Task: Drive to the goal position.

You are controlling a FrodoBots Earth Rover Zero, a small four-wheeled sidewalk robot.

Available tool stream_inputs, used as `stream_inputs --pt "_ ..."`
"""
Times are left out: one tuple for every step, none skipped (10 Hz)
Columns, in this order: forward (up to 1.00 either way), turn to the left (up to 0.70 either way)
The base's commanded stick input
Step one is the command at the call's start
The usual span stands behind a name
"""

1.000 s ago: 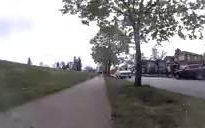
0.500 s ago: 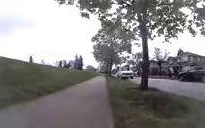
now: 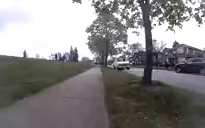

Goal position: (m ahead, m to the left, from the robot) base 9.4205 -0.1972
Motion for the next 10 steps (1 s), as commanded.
stream_inputs --pt "1.0 0.0" --pt "1.0 0.17" --pt "1.0 0.1" --pt "1.0 0.03" --pt "1.0 0.0" --pt "1.0 0.0" --pt "1.0 0.13" --pt "1.0 0.27" --pt "1.0 0.31" --pt "1.0 0.34"
